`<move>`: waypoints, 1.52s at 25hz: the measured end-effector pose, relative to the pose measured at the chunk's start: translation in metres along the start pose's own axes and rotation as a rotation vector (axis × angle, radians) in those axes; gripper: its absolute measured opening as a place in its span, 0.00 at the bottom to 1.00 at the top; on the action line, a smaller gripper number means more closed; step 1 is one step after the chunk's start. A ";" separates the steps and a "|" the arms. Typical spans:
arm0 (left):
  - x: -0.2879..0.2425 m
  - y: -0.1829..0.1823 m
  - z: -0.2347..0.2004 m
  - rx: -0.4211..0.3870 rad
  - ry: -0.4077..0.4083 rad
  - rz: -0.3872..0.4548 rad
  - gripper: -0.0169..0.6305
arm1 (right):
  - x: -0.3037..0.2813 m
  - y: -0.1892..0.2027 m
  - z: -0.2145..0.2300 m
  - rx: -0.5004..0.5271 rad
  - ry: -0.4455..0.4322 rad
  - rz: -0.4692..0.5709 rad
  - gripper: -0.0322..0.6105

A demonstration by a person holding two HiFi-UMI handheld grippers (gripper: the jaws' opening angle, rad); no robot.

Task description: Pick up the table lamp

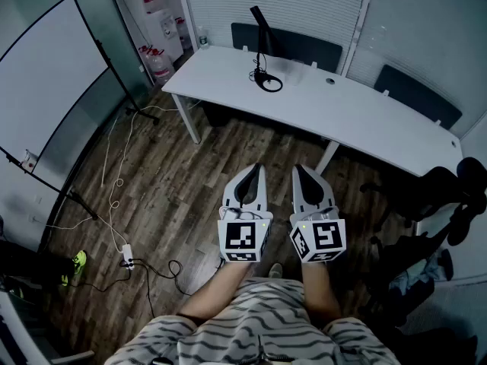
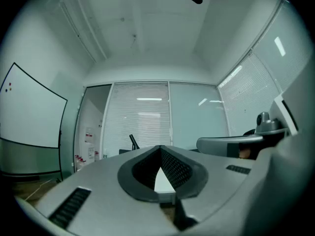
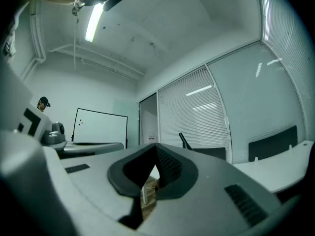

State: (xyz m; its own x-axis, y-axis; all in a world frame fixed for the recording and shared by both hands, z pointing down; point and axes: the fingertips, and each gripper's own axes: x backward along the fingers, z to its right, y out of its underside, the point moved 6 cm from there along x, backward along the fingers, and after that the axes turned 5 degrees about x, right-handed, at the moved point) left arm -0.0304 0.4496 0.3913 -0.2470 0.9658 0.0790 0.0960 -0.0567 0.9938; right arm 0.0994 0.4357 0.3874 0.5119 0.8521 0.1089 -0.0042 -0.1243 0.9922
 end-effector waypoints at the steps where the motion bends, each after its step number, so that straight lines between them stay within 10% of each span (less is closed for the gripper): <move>1: 0.000 0.000 0.001 0.003 -0.004 -0.003 0.04 | 0.000 0.000 0.001 0.000 -0.001 -0.001 0.07; 38: -0.127 0.063 0.010 0.017 -0.059 -0.050 0.04 | -0.090 0.060 0.104 -0.014 -0.088 -0.038 0.07</move>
State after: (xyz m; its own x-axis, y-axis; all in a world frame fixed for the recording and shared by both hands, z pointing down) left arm 0.0168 0.3260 0.4436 -0.1945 0.9806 0.0243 0.1019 -0.0044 0.9948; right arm 0.1423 0.2992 0.4307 0.5852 0.8082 0.0660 0.0047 -0.0848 0.9964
